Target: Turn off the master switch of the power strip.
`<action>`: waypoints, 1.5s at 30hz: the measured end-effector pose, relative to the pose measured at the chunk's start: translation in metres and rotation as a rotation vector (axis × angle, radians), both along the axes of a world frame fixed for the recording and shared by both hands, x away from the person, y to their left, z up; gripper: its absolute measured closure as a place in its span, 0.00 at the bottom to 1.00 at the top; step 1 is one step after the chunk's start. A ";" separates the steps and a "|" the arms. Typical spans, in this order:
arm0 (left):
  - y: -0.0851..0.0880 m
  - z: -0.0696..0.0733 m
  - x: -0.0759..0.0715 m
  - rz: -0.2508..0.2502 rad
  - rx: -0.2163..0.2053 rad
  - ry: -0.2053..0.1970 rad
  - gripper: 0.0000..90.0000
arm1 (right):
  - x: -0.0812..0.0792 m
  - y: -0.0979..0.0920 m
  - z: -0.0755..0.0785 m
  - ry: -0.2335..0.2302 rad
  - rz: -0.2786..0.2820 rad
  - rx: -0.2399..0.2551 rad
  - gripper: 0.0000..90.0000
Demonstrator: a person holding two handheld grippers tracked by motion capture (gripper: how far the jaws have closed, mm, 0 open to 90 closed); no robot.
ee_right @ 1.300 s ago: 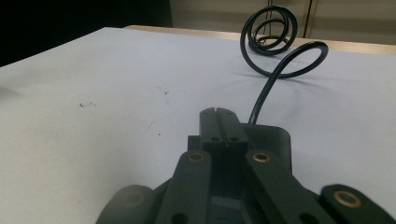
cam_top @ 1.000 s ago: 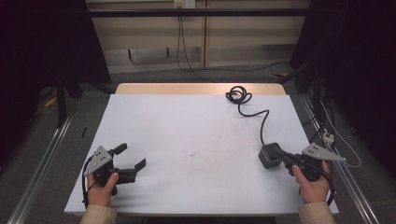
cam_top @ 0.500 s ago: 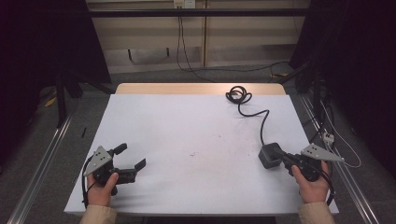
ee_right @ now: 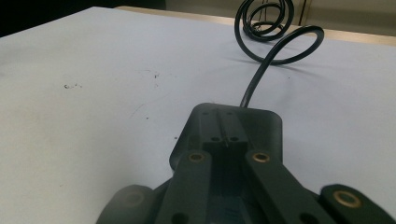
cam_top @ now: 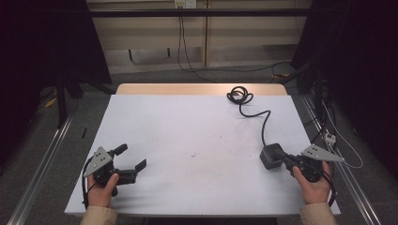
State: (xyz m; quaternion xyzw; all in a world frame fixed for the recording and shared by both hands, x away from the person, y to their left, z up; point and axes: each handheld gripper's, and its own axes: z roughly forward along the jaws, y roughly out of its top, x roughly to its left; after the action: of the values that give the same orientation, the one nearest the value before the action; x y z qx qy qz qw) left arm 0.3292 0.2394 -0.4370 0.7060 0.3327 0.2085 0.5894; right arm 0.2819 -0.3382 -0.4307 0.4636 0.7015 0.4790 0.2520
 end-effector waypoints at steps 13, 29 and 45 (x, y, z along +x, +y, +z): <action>0.000 0.000 0.000 -0.002 0.003 0.001 0.04 | 0.000 -0.001 0.000 0.003 -0.012 -0.018 1.00; 0.000 0.000 0.000 -0.003 0.001 0.000 0.04 | 0.001 -0.002 -0.002 -0.001 -0.017 -0.022 1.00; 0.000 0.001 -0.001 -0.004 0.003 -0.002 0.04 | 0.002 0.003 -0.001 0.006 -0.024 -0.046 1.00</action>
State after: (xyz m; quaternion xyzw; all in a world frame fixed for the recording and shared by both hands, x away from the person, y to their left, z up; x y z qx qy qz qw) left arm 0.3284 0.2394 -0.4364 0.7073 0.3305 0.2083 0.5892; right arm 0.2837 -0.3355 -0.4318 0.4675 0.7073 0.4585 0.2663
